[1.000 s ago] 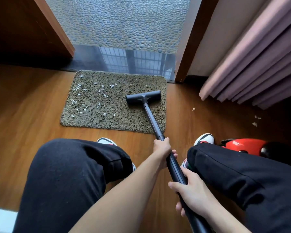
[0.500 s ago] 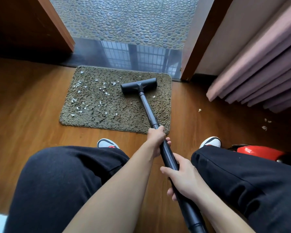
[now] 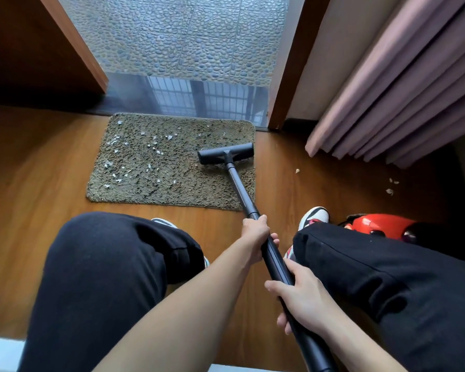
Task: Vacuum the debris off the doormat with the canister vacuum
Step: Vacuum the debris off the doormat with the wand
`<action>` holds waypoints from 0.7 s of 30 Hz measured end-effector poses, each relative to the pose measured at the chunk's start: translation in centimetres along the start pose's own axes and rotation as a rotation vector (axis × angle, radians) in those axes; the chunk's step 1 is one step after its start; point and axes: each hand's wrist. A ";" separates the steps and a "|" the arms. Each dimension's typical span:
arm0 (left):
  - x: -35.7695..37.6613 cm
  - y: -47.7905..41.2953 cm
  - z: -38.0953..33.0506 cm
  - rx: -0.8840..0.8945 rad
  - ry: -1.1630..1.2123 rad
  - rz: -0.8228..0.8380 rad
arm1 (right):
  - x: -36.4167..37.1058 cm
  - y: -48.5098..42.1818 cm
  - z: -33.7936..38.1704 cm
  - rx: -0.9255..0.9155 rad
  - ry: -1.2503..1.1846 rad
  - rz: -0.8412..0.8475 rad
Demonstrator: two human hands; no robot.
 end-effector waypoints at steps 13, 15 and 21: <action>-0.1 0.1 -1.0 0.030 0.021 0.011 | 0.0 -1.1 0.6 -0.005 -0.004 0.002; -0.2 -0.7 -2.1 0.026 0.027 0.008 | -0.1 -2.1 1.5 -0.004 0.002 -0.002; -0.4 -2.6 -5.0 0.043 0.032 0.000 | -0.3 -4.8 3.7 0.001 0.015 -0.009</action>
Point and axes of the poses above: each hand's wrist, its own y-axis away from the middle knuckle, its own x-axis out of the palm, z = x × y, and after that the axes turned 9 degrees about y, right-handed
